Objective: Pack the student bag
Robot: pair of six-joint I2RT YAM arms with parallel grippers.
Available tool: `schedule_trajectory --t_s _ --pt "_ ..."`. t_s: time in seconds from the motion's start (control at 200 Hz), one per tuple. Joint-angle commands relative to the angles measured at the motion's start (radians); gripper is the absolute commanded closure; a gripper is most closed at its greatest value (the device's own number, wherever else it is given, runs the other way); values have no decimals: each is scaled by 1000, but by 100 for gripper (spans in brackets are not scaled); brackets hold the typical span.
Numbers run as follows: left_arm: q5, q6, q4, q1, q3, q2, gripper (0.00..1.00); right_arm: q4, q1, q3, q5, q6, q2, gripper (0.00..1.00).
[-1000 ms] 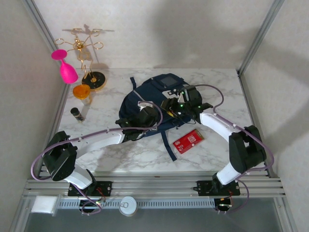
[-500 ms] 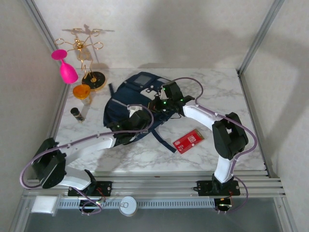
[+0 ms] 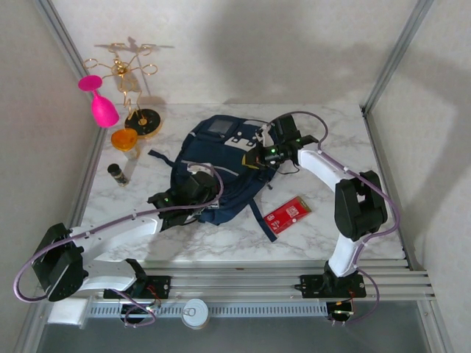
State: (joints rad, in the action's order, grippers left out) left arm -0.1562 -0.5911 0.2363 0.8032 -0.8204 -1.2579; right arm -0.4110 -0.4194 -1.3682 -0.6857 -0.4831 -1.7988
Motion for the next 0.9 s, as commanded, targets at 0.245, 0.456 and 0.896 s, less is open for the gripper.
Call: schedule_trajectory --t_s 0.245,0.456,0.896 --pt "-13 11 40 -22 7 0 100 178 -57 235 257 -327 243 33" --pt "1 15 25 -22 20 -8 100 402 -190 365 235 -598 303 37" --pt "11 34 -20 -22 17 -41 100 477 -328 343 454 -787 239 58"
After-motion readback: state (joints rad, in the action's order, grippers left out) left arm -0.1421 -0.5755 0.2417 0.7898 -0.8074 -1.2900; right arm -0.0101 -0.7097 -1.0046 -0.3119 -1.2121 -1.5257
